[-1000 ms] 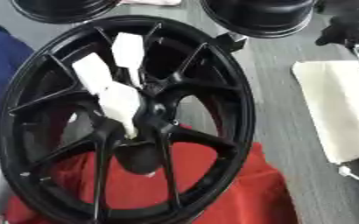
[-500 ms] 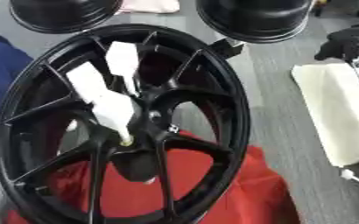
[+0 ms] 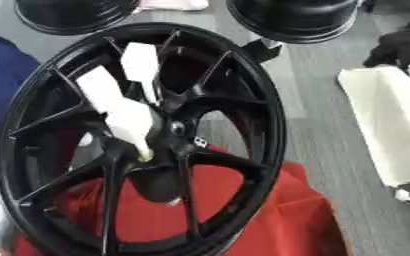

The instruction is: Pull the pin out of the wheel hub.

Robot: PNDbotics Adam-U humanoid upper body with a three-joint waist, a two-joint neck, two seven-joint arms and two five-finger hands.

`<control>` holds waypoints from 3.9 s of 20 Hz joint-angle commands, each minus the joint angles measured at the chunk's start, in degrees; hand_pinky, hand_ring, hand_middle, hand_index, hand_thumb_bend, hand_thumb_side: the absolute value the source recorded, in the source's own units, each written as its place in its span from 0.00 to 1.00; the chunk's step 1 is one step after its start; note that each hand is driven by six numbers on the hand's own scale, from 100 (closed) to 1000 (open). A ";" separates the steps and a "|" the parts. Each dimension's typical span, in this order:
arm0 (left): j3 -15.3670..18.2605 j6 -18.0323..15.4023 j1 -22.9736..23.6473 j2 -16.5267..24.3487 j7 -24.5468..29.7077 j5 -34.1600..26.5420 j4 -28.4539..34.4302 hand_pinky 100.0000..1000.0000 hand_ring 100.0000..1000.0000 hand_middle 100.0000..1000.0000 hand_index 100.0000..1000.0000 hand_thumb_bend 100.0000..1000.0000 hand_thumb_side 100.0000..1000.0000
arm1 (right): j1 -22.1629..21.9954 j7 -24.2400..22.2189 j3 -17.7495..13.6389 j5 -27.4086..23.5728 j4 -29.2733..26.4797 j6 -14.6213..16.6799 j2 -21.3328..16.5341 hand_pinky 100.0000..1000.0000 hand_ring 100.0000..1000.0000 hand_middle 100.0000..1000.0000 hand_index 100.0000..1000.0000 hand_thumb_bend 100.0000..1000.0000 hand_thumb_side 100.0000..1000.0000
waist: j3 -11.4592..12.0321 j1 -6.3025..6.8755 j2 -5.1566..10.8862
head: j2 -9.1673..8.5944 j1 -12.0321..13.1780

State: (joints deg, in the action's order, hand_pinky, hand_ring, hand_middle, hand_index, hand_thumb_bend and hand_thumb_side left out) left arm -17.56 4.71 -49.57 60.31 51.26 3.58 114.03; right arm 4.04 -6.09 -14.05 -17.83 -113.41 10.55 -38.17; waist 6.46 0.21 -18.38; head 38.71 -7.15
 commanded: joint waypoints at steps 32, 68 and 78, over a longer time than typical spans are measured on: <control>-10.17 -3.87 -17.09 -15.85 0.70 4.31 -19.44 0.85 0.87 0.83 0.87 0.18 0.09 | 2.47 -2.70 0.80 -1.51 -1.18 -1.10 -0.45 0.76 0.59 0.55 0.68 0.00 0.58 | -2.63 -0.09 -0.42 | -1.71 4.23; -14.17 -4.62 -18.38 -18.88 0.70 3.16 -24.17 0.82 0.83 0.71 0.75 0.02 0.00 | 3.14 -3.05 0.58 -1.89 -1.18 -2.75 1.80 0.76 0.59 0.55 0.67 0.00 0.60 | -3.99 0.89 -3.29 | -5.95 5.11; -13.68 -4.56 -18.34 -18.66 0.70 3.38 -23.32 0.69 0.60 0.36 0.40 0.00 0.00 | 3.07 -2.77 0.57 -2.13 -1.18 -3.22 2.09 0.77 0.59 0.55 0.68 0.00 0.61 | -3.90 0.75 -3.39 | -5.81 5.17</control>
State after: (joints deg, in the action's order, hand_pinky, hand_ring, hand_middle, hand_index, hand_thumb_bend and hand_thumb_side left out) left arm -31.94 0.34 -66.65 40.72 52.02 6.94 89.67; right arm 6.99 -8.99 -13.02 -19.36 -113.41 7.51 -35.03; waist 2.57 1.07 -22.81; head 33.58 -1.95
